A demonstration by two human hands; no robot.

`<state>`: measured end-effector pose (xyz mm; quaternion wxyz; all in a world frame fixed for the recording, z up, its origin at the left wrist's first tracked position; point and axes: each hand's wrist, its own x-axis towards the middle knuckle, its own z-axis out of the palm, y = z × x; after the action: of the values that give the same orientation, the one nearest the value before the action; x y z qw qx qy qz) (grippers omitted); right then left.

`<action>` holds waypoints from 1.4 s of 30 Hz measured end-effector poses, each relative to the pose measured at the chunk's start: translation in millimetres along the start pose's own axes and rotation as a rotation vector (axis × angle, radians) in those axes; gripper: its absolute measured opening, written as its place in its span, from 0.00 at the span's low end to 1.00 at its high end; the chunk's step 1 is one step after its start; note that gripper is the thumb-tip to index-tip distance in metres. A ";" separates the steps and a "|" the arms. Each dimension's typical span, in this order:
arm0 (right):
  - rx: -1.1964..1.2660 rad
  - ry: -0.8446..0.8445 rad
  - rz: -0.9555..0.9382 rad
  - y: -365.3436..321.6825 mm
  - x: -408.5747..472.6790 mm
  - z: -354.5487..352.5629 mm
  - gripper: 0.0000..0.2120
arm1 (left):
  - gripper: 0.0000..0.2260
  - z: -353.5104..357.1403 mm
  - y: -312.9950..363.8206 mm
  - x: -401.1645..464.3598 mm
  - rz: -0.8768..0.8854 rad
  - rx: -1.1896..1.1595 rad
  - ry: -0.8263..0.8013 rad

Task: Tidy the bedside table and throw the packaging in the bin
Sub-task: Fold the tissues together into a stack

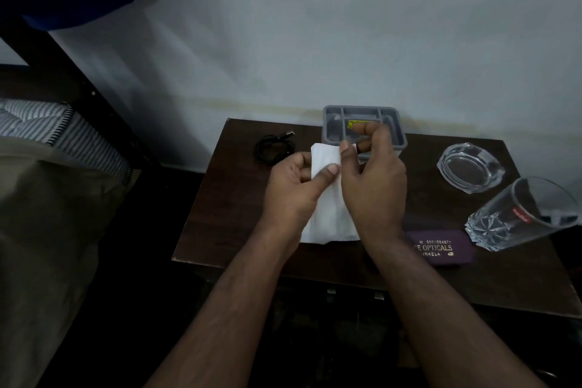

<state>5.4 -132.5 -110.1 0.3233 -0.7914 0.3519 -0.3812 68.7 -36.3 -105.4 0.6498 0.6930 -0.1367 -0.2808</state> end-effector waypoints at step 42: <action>0.687 -0.447 0.135 -22.0 -11.3 16.8 0.19 | 0.09 -50.8 -3.5 17.5 -0.353 -0.196 0.207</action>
<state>21.0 -107.5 -105.6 0.6613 -0.6759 0.1766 -0.2733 110.9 -3.8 -112.6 0.6653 0.6648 0.0821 -0.3296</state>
